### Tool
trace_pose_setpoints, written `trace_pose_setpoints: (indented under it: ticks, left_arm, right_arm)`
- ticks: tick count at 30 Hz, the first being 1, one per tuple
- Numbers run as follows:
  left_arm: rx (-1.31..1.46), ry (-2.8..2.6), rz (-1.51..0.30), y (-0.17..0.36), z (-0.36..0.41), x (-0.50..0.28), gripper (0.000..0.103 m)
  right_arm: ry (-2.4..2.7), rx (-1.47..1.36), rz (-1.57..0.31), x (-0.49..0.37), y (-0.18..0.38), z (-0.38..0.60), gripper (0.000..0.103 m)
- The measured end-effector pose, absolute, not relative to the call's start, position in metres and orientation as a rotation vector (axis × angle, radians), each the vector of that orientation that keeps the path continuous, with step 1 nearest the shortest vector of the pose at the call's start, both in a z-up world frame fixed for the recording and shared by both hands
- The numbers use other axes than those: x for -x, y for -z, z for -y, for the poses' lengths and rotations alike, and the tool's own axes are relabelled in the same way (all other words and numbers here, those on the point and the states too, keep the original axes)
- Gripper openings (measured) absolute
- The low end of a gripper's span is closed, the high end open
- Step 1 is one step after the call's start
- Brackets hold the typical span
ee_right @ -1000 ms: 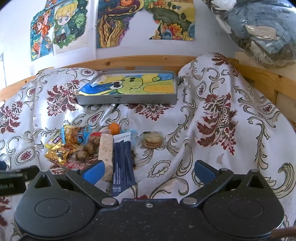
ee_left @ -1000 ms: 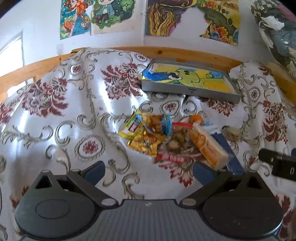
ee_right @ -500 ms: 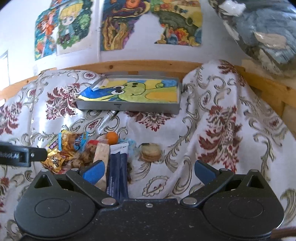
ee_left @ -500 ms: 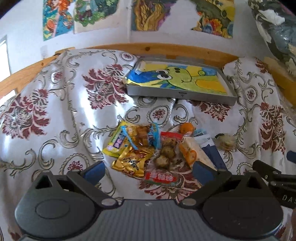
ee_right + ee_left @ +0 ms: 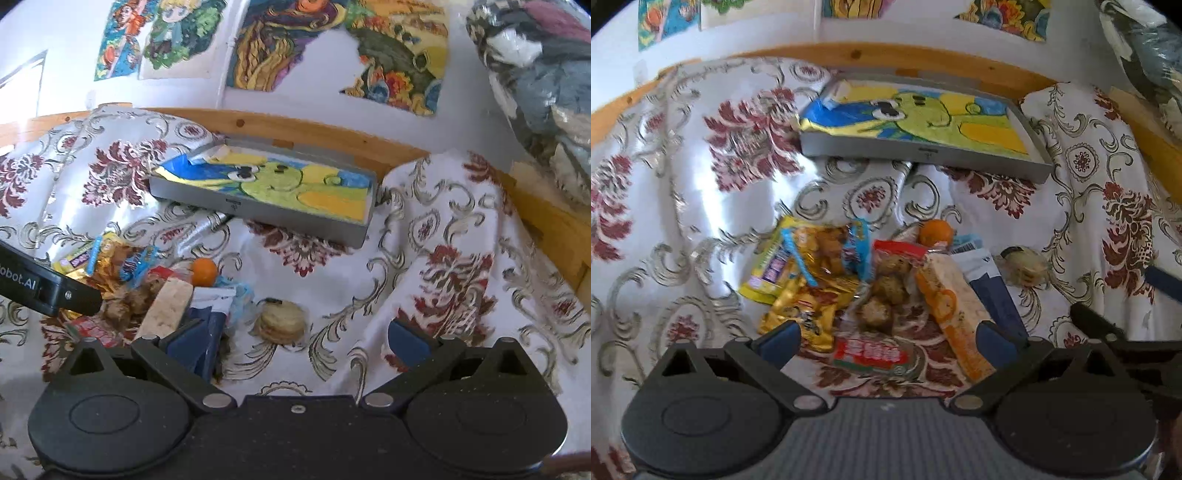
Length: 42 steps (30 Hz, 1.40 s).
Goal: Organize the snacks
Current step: 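Grasp the puffed-rice bar with the left tool while the right tool grasps the dark blue packet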
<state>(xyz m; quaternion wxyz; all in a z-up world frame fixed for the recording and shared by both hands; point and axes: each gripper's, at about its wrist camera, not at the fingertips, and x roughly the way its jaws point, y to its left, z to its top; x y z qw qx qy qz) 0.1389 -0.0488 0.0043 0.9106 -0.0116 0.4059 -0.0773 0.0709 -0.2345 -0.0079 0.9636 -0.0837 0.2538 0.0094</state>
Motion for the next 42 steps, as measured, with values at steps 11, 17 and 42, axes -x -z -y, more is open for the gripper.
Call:
trace_pose_setpoints:
  ticks: [11, 17, 42]
  left_arm:
    - [0.145, 0.186, -0.86, 0.018, 0.038, -0.169, 0.102]
    - [0.216, 0.232, -0.878, 0.021, 0.035, -0.18, 0.102]
    - [0.414, 0.355, -1.001, 0.053, 0.042, -0.199, 0.095]
  right_arm:
    - [0.053, 0.221, -0.589, -0.084, 0.046, 0.208, 0.102]
    - [-0.042, 0.272, -0.564, -0.073, 0.05, 0.184, 0.102]
    - [-0.039, 0.325, -0.607, -0.085, 0.064, 0.189, 0.091]
